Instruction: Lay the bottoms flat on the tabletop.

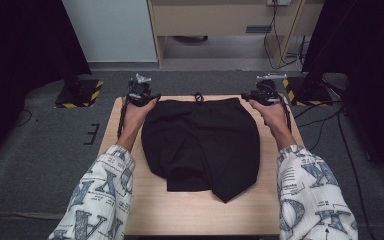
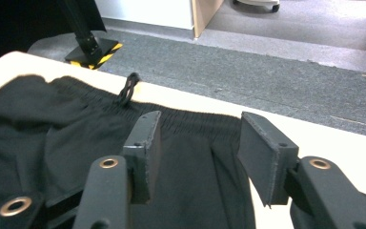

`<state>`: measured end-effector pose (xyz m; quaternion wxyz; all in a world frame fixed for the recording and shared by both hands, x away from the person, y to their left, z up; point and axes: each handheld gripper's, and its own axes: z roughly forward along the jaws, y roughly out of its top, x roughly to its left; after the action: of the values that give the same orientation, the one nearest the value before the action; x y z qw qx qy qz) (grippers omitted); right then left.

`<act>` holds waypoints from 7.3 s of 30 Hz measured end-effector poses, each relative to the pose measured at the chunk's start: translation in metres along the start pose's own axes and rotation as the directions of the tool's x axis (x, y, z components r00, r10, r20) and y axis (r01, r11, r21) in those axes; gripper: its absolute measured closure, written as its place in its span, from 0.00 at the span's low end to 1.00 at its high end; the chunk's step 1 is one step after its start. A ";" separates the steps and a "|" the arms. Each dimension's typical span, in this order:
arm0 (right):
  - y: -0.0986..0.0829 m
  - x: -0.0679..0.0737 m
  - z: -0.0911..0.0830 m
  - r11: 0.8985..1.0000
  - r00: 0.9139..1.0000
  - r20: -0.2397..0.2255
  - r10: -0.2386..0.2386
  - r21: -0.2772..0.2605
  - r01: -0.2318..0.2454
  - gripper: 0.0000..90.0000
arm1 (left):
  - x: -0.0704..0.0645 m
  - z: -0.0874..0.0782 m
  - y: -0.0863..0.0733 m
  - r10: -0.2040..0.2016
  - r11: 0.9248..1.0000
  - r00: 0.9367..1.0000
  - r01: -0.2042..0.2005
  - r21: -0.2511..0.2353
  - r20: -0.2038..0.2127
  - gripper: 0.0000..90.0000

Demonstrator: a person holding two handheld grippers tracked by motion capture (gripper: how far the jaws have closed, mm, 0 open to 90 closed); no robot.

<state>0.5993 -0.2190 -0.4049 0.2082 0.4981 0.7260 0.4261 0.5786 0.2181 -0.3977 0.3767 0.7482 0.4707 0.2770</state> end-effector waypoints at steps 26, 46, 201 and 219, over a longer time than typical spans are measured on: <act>-0.085 0.072 -0.041 0.988 0.985 -0.103 -0.141 0.045 0.146 0.25 | -0.056 -0.057 -0.070 0.100 0.994 0.989 -0.103 0.022 0.111 0.38; -0.172 0.111 -0.096 0.977 0.960 -0.189 -0.207 0.014 0.213 0.52 | -0.108 -0.112 -0.179 0.101 0.995 0.974 -0.097 -0.032 0.200 0.30; -0.180 0.205 -0.058 0.949 0.913 -0.274 -0.301 0.003 0.314 0.40 | -0.115 -0.147 -0.233 0.240 0.919 0.891 -0.337 0.205 0.385 0.98; -0.189 0.239 -0.023 0.907 0.866 -0.354 -0.355 0.097 0.411 0.51 | -0.081 -0.158 -0.218 0.155 0.988 0.973 -0.157 -0.004 0.172 0.44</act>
<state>0.3795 -0.0399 -0.5187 0.1221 0.2815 0.8683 0.3899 0.3163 0.2515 -0.4939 0.3895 0.8057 0.3776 0.2379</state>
